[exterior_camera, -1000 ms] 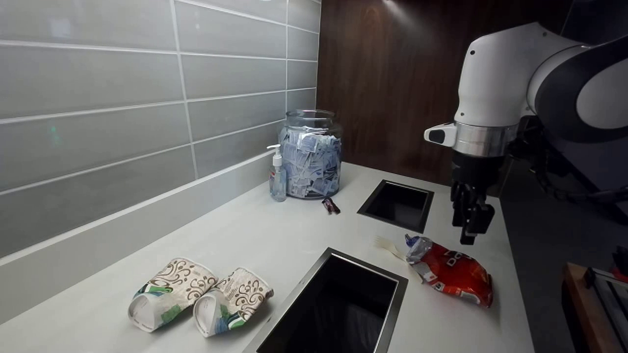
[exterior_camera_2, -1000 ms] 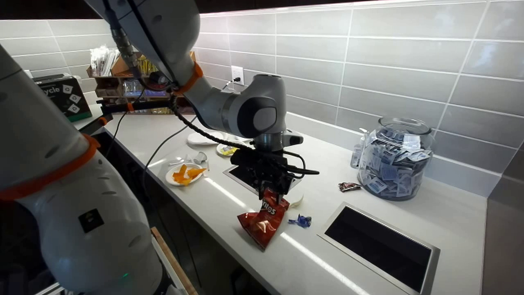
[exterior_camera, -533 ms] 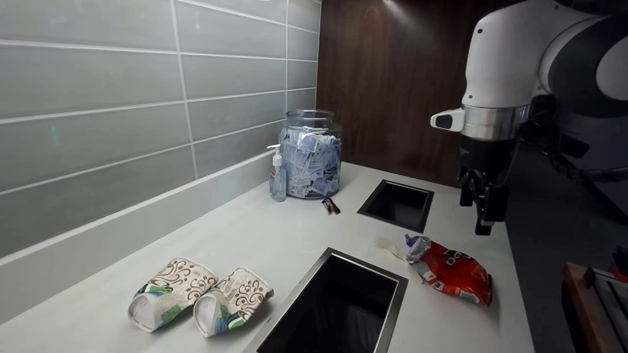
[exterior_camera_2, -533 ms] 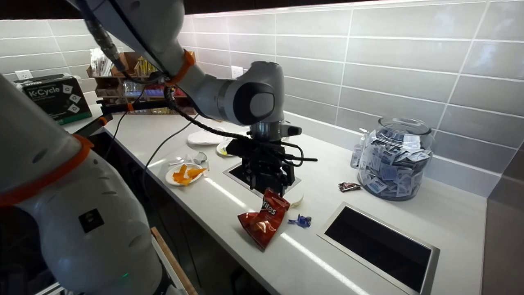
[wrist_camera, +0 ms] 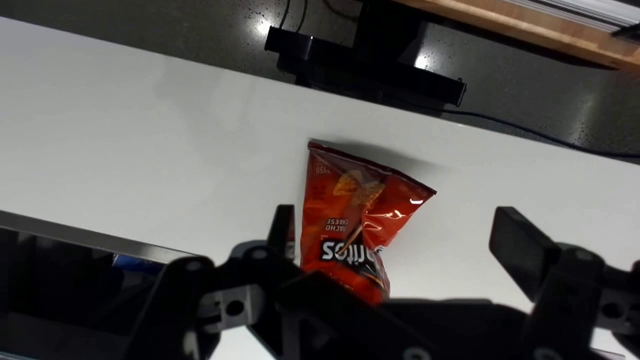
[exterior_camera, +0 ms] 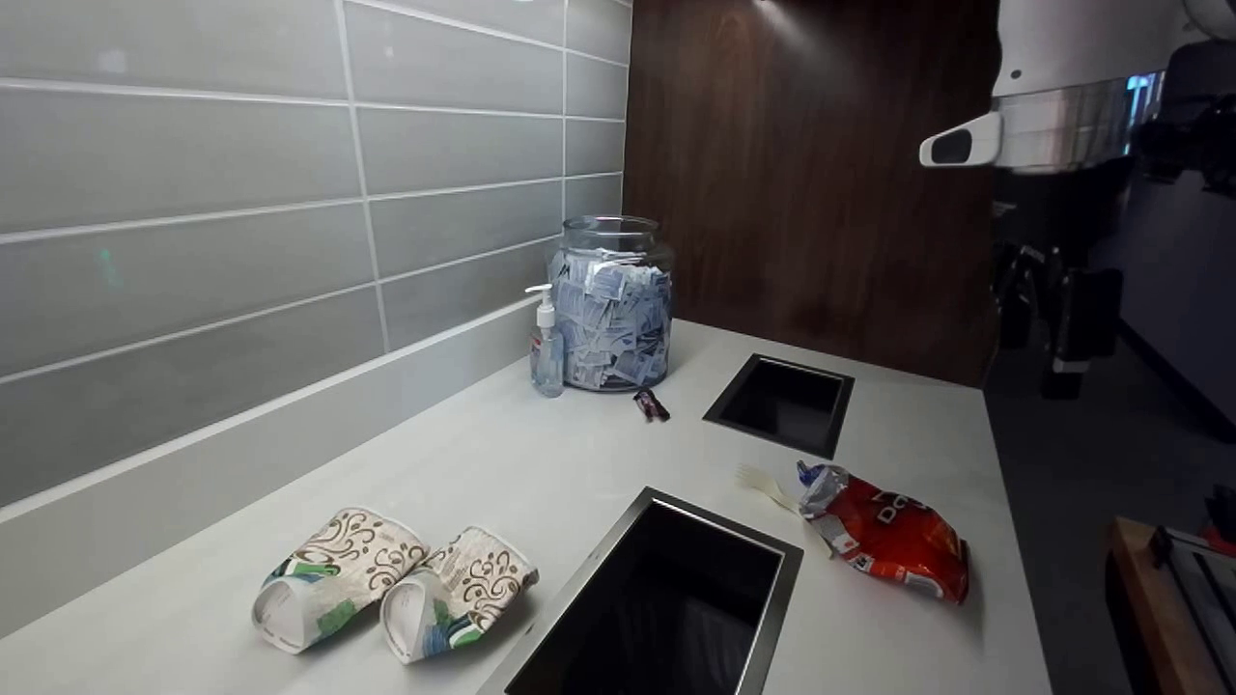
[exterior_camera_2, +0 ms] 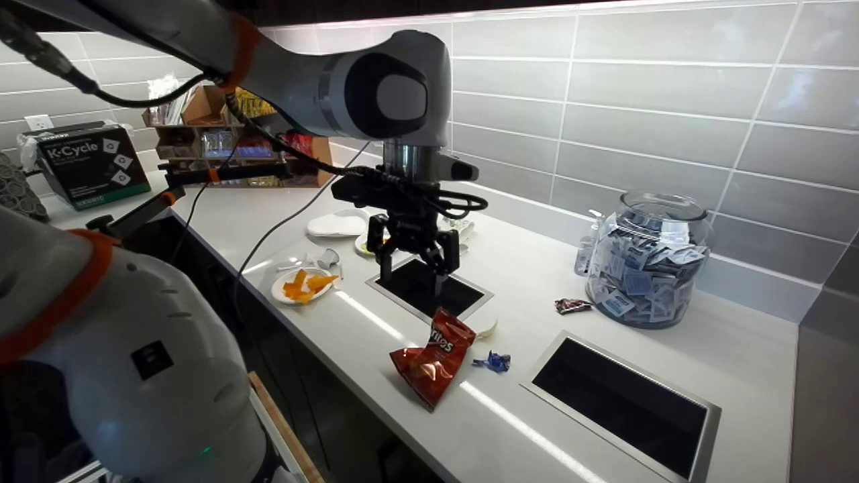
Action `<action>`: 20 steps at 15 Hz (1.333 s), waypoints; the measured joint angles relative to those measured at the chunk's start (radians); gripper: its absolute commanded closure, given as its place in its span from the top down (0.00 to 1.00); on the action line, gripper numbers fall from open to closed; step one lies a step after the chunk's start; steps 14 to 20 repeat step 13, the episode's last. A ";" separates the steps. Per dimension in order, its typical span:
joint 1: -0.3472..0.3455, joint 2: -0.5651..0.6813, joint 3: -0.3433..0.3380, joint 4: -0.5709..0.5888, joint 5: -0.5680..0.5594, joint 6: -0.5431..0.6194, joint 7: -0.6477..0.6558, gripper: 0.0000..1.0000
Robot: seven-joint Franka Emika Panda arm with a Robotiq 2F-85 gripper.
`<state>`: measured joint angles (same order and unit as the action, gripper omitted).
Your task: Empty the packet of doritos into the trash can on the left
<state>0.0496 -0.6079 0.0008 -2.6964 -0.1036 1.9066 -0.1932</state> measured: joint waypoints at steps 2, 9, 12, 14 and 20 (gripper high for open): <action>0.012 -0.032 0.004 0.011 0.007 -0.014 0.007 1.00; 0.047 -0.089 0.033 0.035 0.011 -0.014 0.040 1.00; 0.050 -0.098 0.034 0.036 0.012 -0.014 0.043 1.00; 0.051 -0.098 0.034 0.036 0.012 -0.014 0.043 1.00; 0.051 -0.098 0.034 0.036 0.012 -0.014 0.043 1.00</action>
